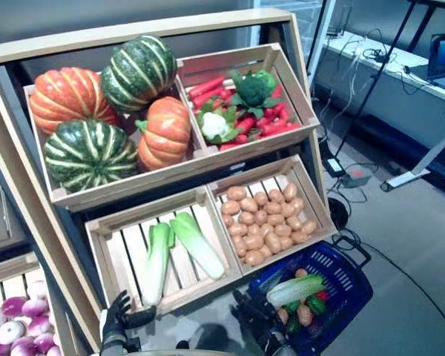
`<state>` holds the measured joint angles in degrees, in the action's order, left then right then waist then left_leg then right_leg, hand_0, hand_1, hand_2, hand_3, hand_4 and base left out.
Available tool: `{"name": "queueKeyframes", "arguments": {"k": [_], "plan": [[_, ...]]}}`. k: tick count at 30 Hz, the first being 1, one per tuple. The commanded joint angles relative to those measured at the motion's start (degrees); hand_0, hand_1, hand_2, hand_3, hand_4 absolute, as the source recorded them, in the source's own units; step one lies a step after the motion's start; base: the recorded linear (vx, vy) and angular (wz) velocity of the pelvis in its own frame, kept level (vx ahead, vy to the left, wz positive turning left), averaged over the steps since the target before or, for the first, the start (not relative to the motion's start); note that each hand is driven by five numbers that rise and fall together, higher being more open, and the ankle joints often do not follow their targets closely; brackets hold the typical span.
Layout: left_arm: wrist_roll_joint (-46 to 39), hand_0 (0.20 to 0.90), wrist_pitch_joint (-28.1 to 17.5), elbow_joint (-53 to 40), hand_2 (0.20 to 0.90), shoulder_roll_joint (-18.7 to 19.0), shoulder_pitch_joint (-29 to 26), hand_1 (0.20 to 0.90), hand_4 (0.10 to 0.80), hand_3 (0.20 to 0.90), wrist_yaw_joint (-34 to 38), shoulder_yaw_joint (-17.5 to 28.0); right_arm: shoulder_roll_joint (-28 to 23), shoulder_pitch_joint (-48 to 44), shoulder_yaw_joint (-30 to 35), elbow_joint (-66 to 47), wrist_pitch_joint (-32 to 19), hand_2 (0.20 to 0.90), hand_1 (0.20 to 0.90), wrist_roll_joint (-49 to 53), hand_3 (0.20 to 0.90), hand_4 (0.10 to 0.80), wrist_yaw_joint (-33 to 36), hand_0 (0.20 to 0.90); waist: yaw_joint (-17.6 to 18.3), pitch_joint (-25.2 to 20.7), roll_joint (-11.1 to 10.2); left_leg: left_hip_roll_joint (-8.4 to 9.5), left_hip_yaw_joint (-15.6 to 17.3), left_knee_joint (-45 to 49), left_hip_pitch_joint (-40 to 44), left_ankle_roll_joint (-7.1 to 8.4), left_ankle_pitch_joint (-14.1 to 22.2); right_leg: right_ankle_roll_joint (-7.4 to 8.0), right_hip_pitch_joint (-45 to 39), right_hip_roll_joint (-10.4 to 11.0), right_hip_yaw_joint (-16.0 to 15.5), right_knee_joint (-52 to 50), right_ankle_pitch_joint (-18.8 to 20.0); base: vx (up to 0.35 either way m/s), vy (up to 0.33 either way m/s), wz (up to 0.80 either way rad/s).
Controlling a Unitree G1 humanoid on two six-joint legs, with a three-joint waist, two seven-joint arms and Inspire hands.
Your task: Put vegetables into the basket
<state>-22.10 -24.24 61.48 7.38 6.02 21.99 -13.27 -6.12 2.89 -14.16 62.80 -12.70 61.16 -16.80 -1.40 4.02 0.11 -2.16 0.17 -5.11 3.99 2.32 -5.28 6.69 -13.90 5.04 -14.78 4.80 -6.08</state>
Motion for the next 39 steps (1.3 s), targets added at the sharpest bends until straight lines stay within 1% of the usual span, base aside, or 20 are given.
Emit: {"name": "queueKeyframes", "arguments": {"k": [1, 6, 9, 12, 17, 25, 30, 35, 36, 39], "plan": [[2.7, 0.9, -4.9, 0.1, 0.9, 1.0, -6.7, 0.9, 0.8, 0.9, 0.3, -1.6, 0.3, -4.5, 1.3, -1.8, -0.9, 0.9, 0.9, -1.3, 0.9, 0.8, -0.2, 0.9, -1.7, 1.9, -0.3, 2.07, 1.9, 0.1, 4.0, -1.1, 4.1, -2.61, 4.8, 1.2, 1.4, 0.2, 9.6, 0.0, 0.0, 0.0], [2.5, 0.9, -5.8, -0.4, 0.9, 1.0, -6.4, 0.9, 0.8, 0.9, -1.0, -2.2, 0.4, -4.3, 0.9, -2.1, -0.3, 0.9, 0.9, -1.2, 0.9, 0.8, 0.2, 0.9, -1.6, 1.8, -0.4, 1.97, 2.0, 0.1, 4.0, -1.07, 4.2, -2.64, 4.8, 1.1, 1.6, 0.2, 9.5, 0.0, 0.0, 0.0], [2.8, 0.9, -6.0, -0.4, 0.9, 1.1, -6.5, 0.9, 0.8, 0.9, -1.2, -2.7, 0.5, -4.6, 1.0, -1.6, 1.4, 0.9, 0.9, -0.3, 0.9, 0.8, 0.4, 0.9, -1.6, 1.8, -0.3, 1.95, 2.0, 0.1, 4.0, -1.11, 4.2, -2.7, 4.8, 1.1, 1.7, 0.2, 9.4, 0.0, 0.0, 0.0], [4.1, 0.9, -5.9, -0.9, 0.9, 1.3, -6.9, 0.9, 0.8, 0.9, -0.6, -3.1, 0.4, -4.9, 1.3, -0.9, 2.2, 0.9, 0.9, 1.5, 0.9, 0.8, -1.9, 0.9, -1.6, 1.9, -0.3, 1.91, 2.1, 0.1, 4.0, -1.17, 4.2, -2.68, 4.9, 1.1, 1.7, 0.2, 9.5, 0.0, 0.0, 0.0], [5.9, 0.9, -6.8, -1.9, 0.9, 1.8, -7.1, 0.9, 0.8, 0.9, 0.0, -3.7, 0.4, -4.8, 1.1, -1.5, 2.4, 0.9, 0.9, 1.3, 0.9, 0.8, -1.9, 0.9, -1.7, 2.0, -0.2, 1.96, 2.0, 0.1, 3.9, -1.12, 4.1, -2.72, 4.9, 1.1, 1.7, 0.2, 9.5, 0.0, 0.0, 0.0], [10.0, 0.9, -9.9, -4.2, 0.9, 2.9, -7.4, 0.9, 0.8, 0.9, 3.1, -4.8, 0.2, -4.6, 1.0, -1.7, 2.7, 0.9, 0.9, 1.1, 0.9, 0.8, -1.5, 0.9, -1.7, 2.2, -0.2, 1.95, 2.0, 0.1, 3.9, -1.1, 4.1, -2.74, 4.9, 1.1, 1.7, 0.2, 9.5, 0.0, 0.0, 0.0], [14.6, 0.9, -12.4, -6.5, 0.9, 3.7, -8.0, 0.9, 0.8, 0.9, 7.6, -5.4, 0.0, -4.8, 0.7, -2.5, 2.8, 0.9, 0.9, 1.4, 0.9, 0.8, -0.8, 0.9, -1.6, 2.5, -0.3, 1.94, 2.1, 0.1, 3.7, -1.06, 3.9, -2.85, 5.2, 1.0, 2.0, 0.2, 9.6, 0.0, 0.0, 0.0], [16.0, 0.9, -12.0, -8.6, 0.9, 4.6, -8.7, 0.9, 0.8, 0.9, 9.7, -5.2, -0.2, -4.8, 0.7, -3.1, 3.2, 0.9, 0.9, 1.4, 0.9, 0.8, -0.5, 0.9, -1.5, 2.8, -0.3, 2.02, 2.1, 0.1, 3.7, -1.04, 3.9, -2.93, 5.2, 0.9, 2.2, 0.2, 9.6, 0.0, 0.0, 0.0], [16.4, 0.9, -11.1, -9.0, 0.9, 4.8, -9.0, 0.9, 0.8, 0.9, 10.8, -5.0, -0.2, -4.7, 0.8, -3.5, 3.4, 0.9, 0.9, 1.3, 0.9, 0.8, -0.3, 0.9, -1.4, 2.7, -0.3, 2.05, 2.1, 0.1, 3.8, -1.06, 4.0, -2.92, 5.1, 0.9, 2.2, 0.2, 9.6, 0.0, 0.0, 0.0], [17.9, 0.9, -10.7, -9.0, 0.9, 5.1, -9.6, 0.9, 0.8, 0.9, 14.1, -4.1, -0.1, -4.5, 0.8, -3.6, 3.7, 0.9, 0.9, 1.2, 0.9, 0.8, 0.1, 0.9, -1.2, 2.3, -0.3, 2.12, 2.2, 0.1, 4.0, -1.13, 4.1, -2.95, 5.0, 0.9, 2.3, 0.2, 9.5, 0.01, 0.007, 0.0]]}}
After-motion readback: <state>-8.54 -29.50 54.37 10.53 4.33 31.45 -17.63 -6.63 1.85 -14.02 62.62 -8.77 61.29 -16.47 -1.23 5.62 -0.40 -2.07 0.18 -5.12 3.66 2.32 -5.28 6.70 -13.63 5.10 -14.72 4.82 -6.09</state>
